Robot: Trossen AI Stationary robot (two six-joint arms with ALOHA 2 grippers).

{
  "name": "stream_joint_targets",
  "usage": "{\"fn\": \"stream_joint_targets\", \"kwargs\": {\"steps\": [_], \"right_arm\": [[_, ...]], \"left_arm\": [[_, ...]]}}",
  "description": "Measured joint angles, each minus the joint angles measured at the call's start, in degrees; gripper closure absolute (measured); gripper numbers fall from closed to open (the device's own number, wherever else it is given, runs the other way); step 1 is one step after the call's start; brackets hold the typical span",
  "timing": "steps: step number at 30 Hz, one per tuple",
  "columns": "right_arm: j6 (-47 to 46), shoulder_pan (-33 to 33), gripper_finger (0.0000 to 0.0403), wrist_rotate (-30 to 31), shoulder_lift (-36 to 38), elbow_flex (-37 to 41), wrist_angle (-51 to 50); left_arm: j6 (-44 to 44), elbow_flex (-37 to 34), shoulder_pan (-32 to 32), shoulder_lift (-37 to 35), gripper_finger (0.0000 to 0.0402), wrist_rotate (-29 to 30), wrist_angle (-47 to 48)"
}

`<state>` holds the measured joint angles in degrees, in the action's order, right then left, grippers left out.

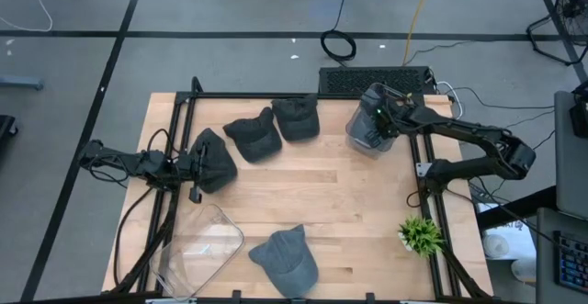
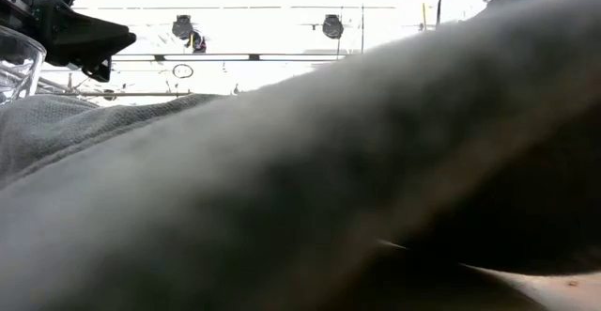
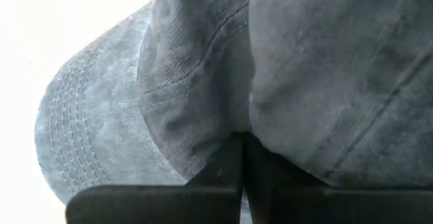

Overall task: Pick & Place hat
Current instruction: Put the top gray cap into the top transparent bin

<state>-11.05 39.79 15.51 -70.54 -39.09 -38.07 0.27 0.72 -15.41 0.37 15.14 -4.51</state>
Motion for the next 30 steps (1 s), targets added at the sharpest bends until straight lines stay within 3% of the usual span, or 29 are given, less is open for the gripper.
{"fn": "stream_joint_targets", "kwargs": {"steps": [18,26,30], "right_arm": [[3.0,-6.8,0.0403,0.6,14.5,-3.1,3.0],[1.7,-10.9,0.0403,-2.3,7.7,-15.8,-9.3],[2.1,-11.2,0.0403,-2.3,1.7,-18.0,-15.2]], "left_arm": [[0.0,0.0,0.0,0.0,0.0325,0.0,0.0],[0.0,0.0,0.0,0.0,0.0325,0.0,0.0],[0.0,0.0,0.0,0.0,0.0325,0.0,0.0]]}}
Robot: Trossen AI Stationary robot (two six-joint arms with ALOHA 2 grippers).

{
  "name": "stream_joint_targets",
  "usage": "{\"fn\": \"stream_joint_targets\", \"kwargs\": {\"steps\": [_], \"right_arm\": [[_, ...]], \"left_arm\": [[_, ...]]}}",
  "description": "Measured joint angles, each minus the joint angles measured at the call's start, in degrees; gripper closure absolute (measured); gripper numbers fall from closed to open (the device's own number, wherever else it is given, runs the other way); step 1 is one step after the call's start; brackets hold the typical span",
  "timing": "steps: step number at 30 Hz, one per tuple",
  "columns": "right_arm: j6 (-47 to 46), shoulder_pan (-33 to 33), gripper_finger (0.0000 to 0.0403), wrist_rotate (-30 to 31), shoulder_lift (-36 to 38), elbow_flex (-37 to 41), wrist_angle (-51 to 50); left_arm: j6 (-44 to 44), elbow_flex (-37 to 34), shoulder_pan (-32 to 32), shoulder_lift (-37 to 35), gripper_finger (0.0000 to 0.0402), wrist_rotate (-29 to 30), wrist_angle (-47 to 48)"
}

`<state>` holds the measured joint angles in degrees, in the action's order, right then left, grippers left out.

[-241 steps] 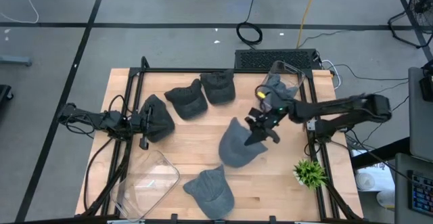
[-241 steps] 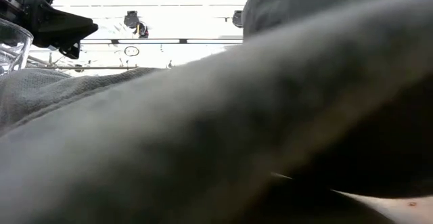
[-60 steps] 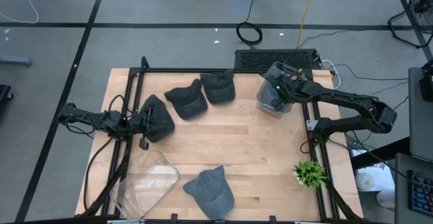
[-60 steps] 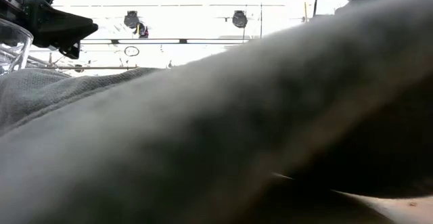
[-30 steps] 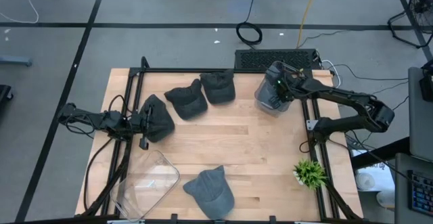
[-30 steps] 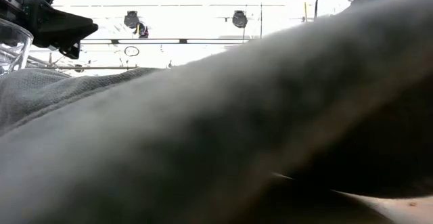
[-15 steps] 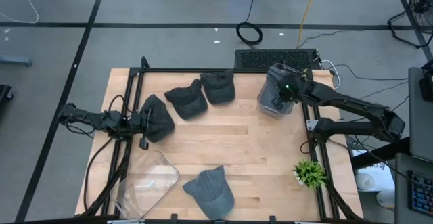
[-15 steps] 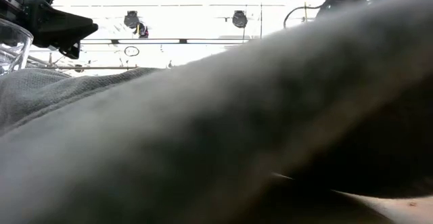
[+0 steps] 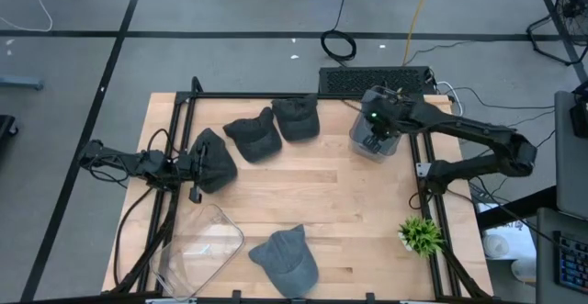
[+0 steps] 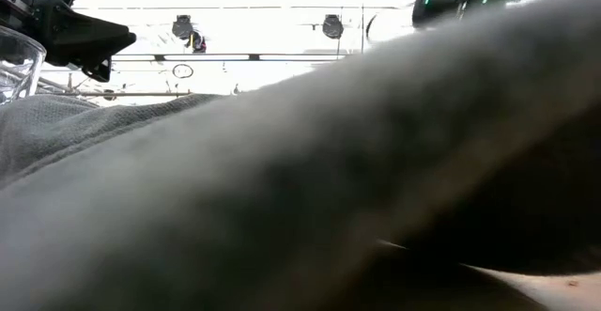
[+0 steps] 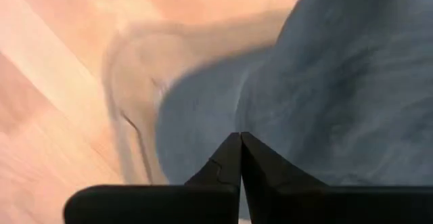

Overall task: Pick & Place hat
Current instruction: Put the top gray cap into the top transparent bin, then put the gray cap into the top transparent bin

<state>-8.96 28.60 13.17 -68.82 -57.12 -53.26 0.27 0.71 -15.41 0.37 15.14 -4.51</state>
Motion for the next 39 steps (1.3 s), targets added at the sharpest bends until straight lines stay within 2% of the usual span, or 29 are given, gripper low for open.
{"fn": "stream_joint_targets", "kwargs": {"steps": [11,16,22,31,36,39], "right_arm": [[0.8,0.9,0.0403,0.8,-14.3,6.0,3.7],[0.7,0.9,0.0403,0.9,-16.3,7.2,6.9],[0.7,0.9,0.0403,0.4,-12.8,7.3,8.4],[0.7,0.6,0.0403,-1.7,-0.7,7.6,11.4],[1.2,-0.8,0.0403,-6.5,4.5,7.6,17.2],[2.1,-3.4,0.0403,-13.0,6.4,7.6,23.0]], "left_arm": [[0.0,0.0,0.0,0.0,0.0325,0.0,0.0],[0.0,0.0,0.0,0.0,0.0325,0.0,0.0],[0.0,0.0,0.0,0.0,0.0325,0.0,0.0],[0.0,0.0,0.0,0.0,0.0325,0.0,0.0],[0.0,0.0,0.0,0.0,0.0325,0.0,0.0],[0.0,0.0,0.0,0.0,0.0325,0.0,0.0]]}}
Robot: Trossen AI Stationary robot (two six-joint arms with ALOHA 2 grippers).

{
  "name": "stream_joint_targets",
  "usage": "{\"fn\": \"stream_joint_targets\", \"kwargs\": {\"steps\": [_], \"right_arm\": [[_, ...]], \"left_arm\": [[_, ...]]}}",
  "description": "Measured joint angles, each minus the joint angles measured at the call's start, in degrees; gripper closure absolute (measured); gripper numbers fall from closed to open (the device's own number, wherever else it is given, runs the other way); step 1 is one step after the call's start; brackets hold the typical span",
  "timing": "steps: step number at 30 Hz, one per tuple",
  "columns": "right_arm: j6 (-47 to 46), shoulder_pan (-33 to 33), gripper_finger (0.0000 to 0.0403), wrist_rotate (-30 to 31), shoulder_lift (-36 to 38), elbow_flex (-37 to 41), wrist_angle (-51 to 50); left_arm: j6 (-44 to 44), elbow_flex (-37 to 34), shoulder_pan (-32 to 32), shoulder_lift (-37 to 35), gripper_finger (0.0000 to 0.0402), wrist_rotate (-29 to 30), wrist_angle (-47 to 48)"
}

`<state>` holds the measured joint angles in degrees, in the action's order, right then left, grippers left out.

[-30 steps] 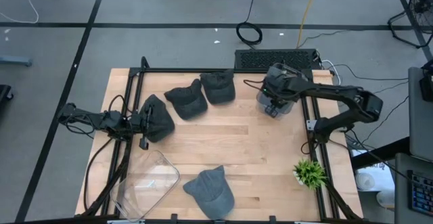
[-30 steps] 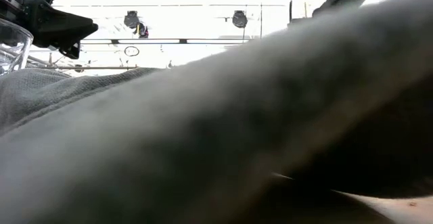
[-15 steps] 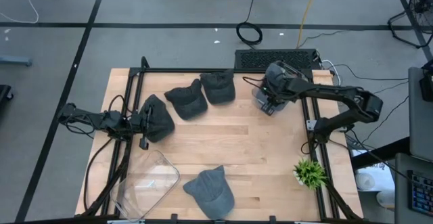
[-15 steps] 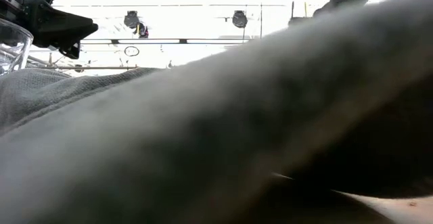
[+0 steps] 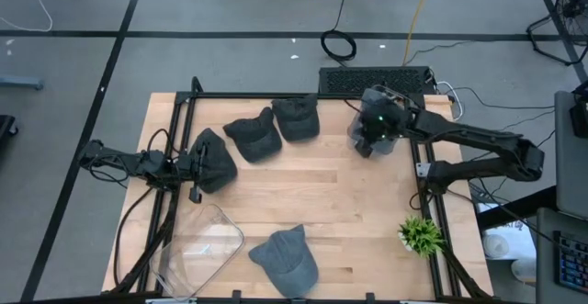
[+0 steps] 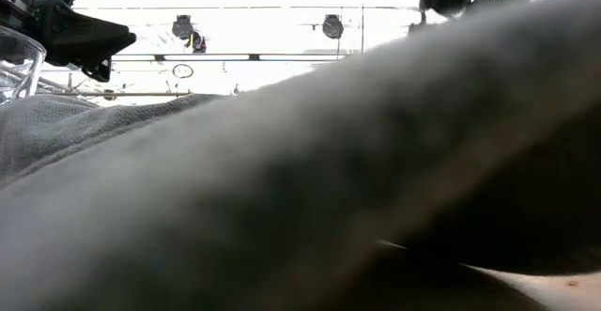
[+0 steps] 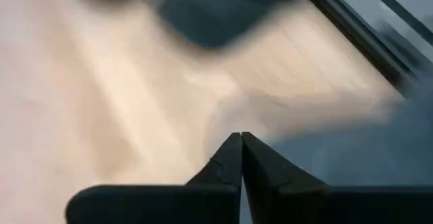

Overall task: Pick & Place hat
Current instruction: Put the gray cap into the top transparent bin

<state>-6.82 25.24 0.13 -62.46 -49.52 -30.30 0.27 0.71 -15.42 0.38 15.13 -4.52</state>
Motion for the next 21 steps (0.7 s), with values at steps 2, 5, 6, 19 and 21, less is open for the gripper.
{"fn": "stream_joint_targets", "kwargs": {"steps": [2,5,6,19,21], "right_arm": [[0.5,-2.6,0.0403,-5.7,0.3,0.0,5.0],[3.0,-7.6,0.0403,-15.3,0.3,0.0,13.5],[3.8,-9.5,0.0402,-17.9,0.1,0.2,16.8],[13.0,-33.7,0.02,-6.6,-12.2,1.4,34.3],[13.4,-34.8,0.0166,-6.2,-15.6,-0.3,33.1]], "left_arm": [[0.0,0.0,0.0,0.0,0.0325,0.0,0.0],[0.0,0.0,0.0,0.0,0.0325,0.0,0.0],[0.0,0.0,0.0,0.0,0.0325,0.0,0.0],[0.0,0.0,0.0,0.0,0.0325,0.0,0.0],[0.0,0.0,0.0,0.0,0.0325,0.0,0.0]]}}
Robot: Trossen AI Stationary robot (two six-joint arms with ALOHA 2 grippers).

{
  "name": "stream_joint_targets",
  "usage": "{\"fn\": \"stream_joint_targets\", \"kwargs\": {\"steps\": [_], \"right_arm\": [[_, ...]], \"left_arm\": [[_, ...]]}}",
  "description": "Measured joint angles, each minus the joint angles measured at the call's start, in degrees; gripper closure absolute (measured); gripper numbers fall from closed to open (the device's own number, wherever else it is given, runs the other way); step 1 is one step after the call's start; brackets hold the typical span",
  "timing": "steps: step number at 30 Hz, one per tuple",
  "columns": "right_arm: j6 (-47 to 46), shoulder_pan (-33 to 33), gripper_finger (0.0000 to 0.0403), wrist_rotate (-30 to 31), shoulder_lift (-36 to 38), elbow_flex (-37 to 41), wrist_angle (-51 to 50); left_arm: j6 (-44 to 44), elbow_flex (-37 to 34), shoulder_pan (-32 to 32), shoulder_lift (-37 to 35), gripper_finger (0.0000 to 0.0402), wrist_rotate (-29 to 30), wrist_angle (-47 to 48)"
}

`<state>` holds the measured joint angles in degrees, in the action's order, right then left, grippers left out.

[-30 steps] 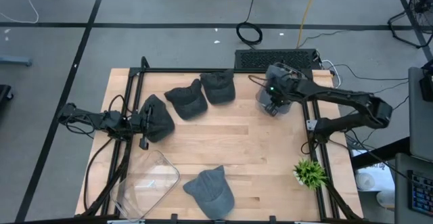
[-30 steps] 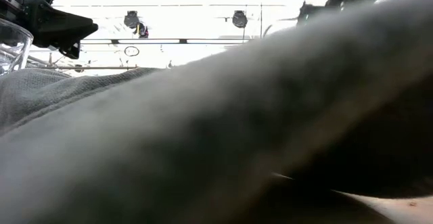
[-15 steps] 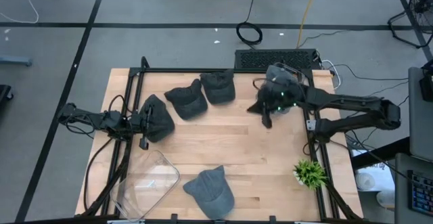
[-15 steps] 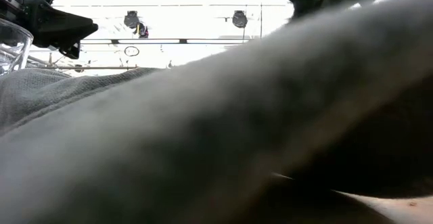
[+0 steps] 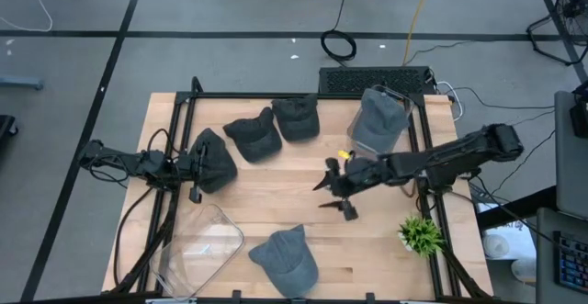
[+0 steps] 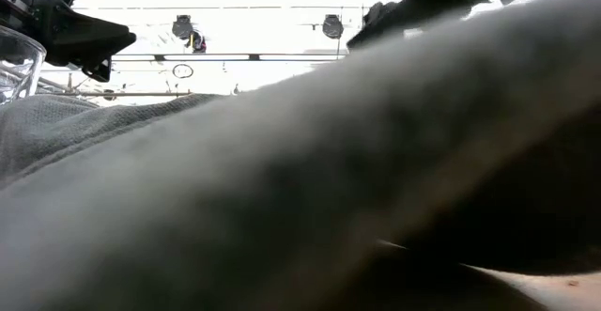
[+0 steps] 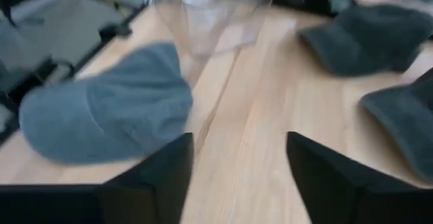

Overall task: Pick & Place hat
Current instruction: Put the gray cap into the top transparent bin

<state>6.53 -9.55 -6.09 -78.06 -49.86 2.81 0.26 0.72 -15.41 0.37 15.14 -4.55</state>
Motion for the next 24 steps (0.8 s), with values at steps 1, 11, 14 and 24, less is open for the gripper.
{"fn": "stream_joint_targets", "kwargs": {"steps": [1,11,14,24], "right_arm": [[0.0,-0.4,0.0154,0.1,-1.7,-1.2,-1.4],[0.4,-5.2,0.0125,-0.2,-15.5,-14.3,-10.8],[0.2,-6.2,0.013,-3.4,-18.0,-15.6,-10.5],[-1.3,-7.1,0.0139,-6.1,-26.2,-15.8,-1.1]], "left_arm": [[0.0,0.0,0.0,0.0,0.0325,0.0,0.0],[0.0,0.0,0.0,0.0,0.0325,0.0,0.0],[0.0,0.0,0.0,0.0,0.0325,0.0,0.0],[0.0,0.0,0.0,0.0,0.0325,0.0,0.0]]}}
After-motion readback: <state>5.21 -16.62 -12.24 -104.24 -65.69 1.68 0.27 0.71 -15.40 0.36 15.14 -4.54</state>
